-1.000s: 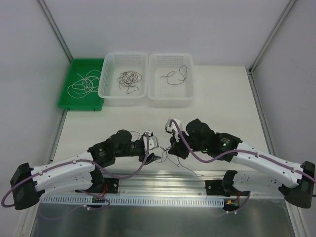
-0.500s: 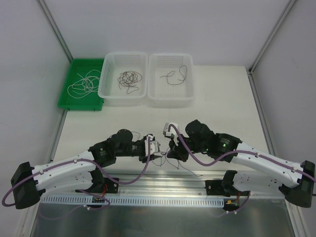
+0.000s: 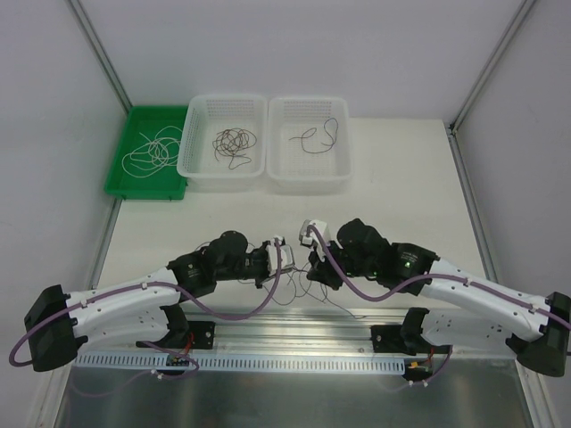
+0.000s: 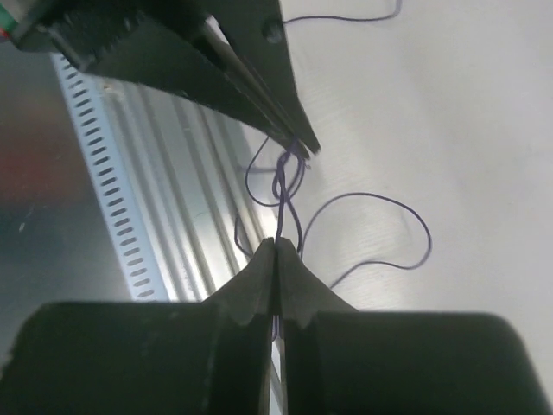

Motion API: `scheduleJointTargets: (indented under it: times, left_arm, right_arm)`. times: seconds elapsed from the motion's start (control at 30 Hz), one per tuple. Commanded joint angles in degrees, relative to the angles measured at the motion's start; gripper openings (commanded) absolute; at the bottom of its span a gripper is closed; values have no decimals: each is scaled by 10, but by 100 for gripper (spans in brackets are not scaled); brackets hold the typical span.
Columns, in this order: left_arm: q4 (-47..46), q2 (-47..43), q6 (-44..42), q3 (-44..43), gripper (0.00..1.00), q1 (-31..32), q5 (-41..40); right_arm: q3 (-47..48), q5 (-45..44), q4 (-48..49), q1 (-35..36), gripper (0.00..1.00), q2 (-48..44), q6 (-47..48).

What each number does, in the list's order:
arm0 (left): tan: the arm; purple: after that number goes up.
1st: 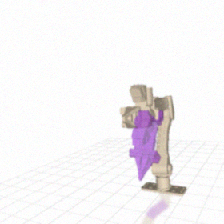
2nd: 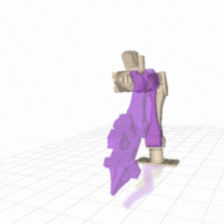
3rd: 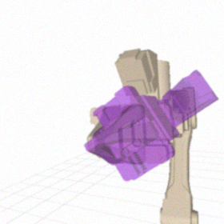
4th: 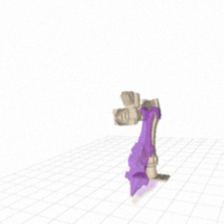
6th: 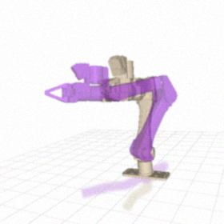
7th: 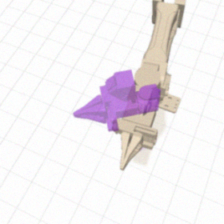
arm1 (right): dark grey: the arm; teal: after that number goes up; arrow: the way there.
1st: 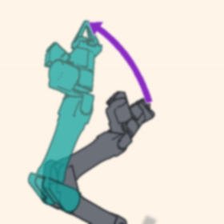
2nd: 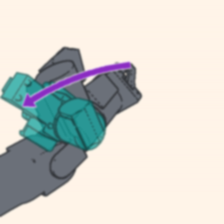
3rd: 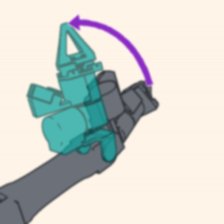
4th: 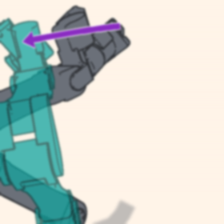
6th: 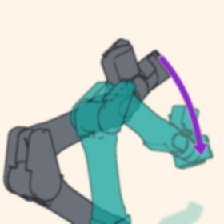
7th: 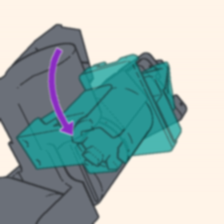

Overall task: Untangle the cables
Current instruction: Untie the cable, then place the cable in the bin.

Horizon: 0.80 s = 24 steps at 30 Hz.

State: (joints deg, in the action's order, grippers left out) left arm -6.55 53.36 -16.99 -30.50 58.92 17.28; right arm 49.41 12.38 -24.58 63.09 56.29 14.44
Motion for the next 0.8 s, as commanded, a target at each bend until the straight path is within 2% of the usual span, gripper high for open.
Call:
scheduleJointTargets:
  times: [0.0, 0.03, 0.13, 0.17, 0.3, 0.4, 0.47, 0.5, 0.57, 0.77]
  left_arm:
    - [-5, -3, 63, -4, 0, 3, -131]
    - [-3, -7, 72, -1, 0, 2, -169]
    - [7, -27, 109, 19, 0, 1, -232]
    - [10, -33, 131, 24, 0, 1, -280]
    - [57, -63, 168, 29, 0, -20, -364]
    - [101, -75, 221, 22, 0, -62, -391]
    - [127, -79, 263, 14, 0, -92, -381]
    - [132, -82, 276, 10, 0, -128, -355]
    - [144, -82, 307, -4, 0, -159, -316]
    - [220, -44, 329, -87, 0, -197, -225]
  right_arm:
    - [-4, -119, -29, -7, 1, -49, -23]
    - [-2, -185, -38, -20, 1, -58, -31]
    - [10, -268, -76, -49, 1, -92, -69]
    - [12, -286, -84, -74, 1, -100, -79]
    - [17, -335, -94, -131, 1, -147, -122]
    - [16, -343, -81, -161, 1, -171, -140]
    - [23, -333, -73, -177, 1, -168, -141]
    - [29, -321, -64, -183, 1, -161, -138]
    - [73, -301, -63, -202, 1, -124, -124]
    - [267, -264, -77, -239, 1, 0, -79]
